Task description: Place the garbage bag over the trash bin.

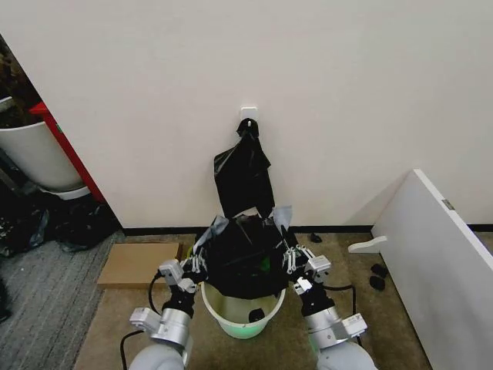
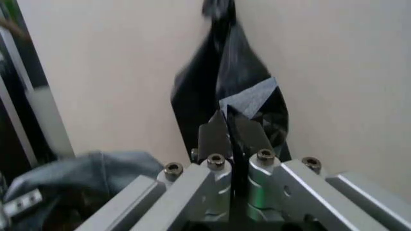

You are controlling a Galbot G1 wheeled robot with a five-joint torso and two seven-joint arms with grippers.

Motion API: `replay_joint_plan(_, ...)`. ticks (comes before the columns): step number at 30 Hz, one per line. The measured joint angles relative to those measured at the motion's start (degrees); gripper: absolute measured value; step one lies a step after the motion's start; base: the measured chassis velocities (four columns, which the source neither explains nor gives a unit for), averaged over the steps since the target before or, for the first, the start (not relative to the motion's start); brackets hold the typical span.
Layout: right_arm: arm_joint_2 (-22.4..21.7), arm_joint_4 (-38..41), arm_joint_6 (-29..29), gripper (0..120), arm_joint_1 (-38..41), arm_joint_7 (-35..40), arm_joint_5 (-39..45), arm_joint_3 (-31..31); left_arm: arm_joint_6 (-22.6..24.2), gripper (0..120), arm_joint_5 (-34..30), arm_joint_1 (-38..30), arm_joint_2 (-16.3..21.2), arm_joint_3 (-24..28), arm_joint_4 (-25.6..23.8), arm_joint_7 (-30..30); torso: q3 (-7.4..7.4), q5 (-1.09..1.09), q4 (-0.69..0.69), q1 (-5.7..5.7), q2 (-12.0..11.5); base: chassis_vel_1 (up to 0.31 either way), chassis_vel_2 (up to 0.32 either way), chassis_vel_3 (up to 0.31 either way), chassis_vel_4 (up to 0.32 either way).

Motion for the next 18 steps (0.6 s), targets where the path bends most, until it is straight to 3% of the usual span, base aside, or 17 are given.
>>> replay_joint_plan(8,-3.6,3.7,-9.4,0,-2.4,9.5,2.8,-4.1,-0.9,0,9.1,1.8,1.7,-0.1,0.9,-1.5,0.0,-0.02,0.0,0.0,0.0,0.0,0.0,0.0,0.0)
replay_joint_plan(10,-5.9,7.9,-14.9,0,-3.8,13.7,7.6,-5.9,-0.9,0,12.7,3.4,3.1,-0.5,-0.7,-3.2,0.0,0.0,-0.01,0.0,0.0,0.0,0.0,0.0,0.0)
replay_joint_plan(13,-9.1,14.8,-24.8,0,-5.5,20.7,16.2,-7.5,1.7,0,16.3,6.5,5.8,-0.6,-3.7,-7.9,-0.01,-0.02,0.0,0.0,0.0,0.0,0.0,0.0,0.0)
replay_joint_plan(18,-10.7,18.7,-31.2,0,-5.7,25.9,22.9,-7.9,6.0,0,17.3,8.4,8.0,-0.2,-6.4,-12.1,0.0,-0.02,0.0,0.0,0.0,0.0,0.0,0.0,0.0)
